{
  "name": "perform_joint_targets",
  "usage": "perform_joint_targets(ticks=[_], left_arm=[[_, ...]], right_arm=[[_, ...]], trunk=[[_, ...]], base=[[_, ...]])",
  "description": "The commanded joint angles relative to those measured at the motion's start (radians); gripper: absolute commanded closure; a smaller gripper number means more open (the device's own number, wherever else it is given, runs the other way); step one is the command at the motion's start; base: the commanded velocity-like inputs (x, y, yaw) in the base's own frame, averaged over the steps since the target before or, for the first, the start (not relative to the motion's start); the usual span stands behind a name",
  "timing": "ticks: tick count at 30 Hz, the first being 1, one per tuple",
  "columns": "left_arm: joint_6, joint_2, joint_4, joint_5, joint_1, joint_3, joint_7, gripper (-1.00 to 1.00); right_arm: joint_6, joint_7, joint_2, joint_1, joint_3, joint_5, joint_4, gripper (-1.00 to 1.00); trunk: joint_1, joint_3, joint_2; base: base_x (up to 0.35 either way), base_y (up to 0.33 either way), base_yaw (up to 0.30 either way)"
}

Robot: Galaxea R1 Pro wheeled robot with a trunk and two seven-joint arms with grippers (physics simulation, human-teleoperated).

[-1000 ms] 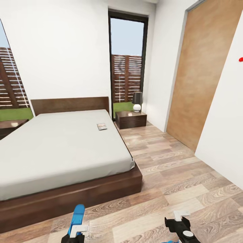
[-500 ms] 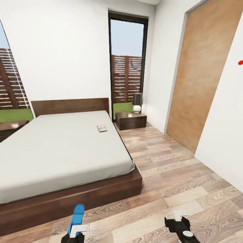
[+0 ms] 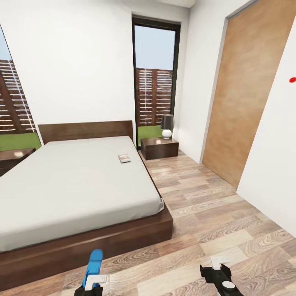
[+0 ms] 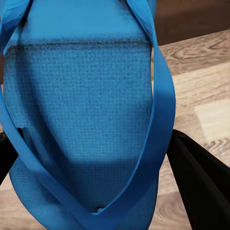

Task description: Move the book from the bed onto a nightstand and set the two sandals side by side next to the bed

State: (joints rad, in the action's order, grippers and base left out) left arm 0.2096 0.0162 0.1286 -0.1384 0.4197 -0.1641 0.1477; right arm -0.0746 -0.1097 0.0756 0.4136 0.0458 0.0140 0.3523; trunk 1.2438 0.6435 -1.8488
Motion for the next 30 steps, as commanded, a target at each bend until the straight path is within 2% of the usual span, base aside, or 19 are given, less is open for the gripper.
perform_joint_targets(ticks=[1,30], left_arm=[[0.004,0.0,-0.001,-0.01,0.0,-0.009,0.004,1.0],[0.005,0.0,-0.001,-0.01,-0.001,-0.009,0.004,1.0]], right_arm=[[-0.002,-0.005,0.0,0.001,0.005,0.001,-0.001,-1.0],[-0.002,-0.005,-0.003,0.001,0.006,0.001,-0.002,-1.0]], trunk=[[-0.004,-0.002,0.007],[-0.115,-0.093,0.21]], base=[[0.0,0.0,0.0],[0.0,0.0,0.0]])
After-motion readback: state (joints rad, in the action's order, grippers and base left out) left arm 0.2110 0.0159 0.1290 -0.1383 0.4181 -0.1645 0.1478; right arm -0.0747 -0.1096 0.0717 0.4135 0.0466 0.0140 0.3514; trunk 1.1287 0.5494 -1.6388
